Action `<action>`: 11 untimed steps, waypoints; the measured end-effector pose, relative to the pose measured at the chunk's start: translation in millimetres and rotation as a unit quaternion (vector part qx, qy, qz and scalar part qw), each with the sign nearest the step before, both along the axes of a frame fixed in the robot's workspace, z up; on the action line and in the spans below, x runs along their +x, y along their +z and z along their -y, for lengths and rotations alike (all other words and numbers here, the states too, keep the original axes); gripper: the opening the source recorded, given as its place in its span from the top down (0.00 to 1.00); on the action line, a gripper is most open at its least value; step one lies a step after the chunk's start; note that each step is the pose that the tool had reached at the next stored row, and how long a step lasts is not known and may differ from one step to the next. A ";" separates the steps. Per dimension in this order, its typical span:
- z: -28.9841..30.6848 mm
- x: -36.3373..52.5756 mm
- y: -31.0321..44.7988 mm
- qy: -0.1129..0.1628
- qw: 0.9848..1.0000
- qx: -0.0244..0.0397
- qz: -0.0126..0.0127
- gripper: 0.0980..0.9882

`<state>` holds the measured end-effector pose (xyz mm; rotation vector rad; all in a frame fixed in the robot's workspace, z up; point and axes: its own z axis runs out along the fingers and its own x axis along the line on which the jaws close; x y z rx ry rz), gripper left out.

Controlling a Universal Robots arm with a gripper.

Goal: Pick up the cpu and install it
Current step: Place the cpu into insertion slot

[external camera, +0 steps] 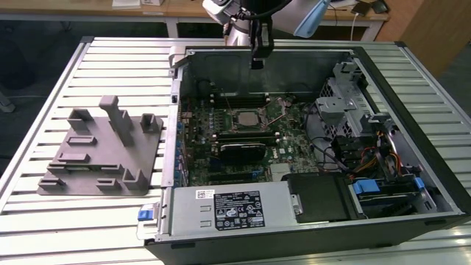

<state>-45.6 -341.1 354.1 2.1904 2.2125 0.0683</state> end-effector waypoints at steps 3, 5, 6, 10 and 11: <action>0.0 0.0 -3.6 0.000 1.000 0.000 0.000 0.99; 0.0 0.0 -6.7 0.000 1.000 0.000 0.000 0.99; 0.0 0.0 -8.4 0.000 1.000 0.000 0.000 0.99; 0.0 0.0 -15.7 0.000 1.000 0.000 0.000 0.99; 0.0 0.0 -17.5 0.000 1.000 0.000 0.000 0.99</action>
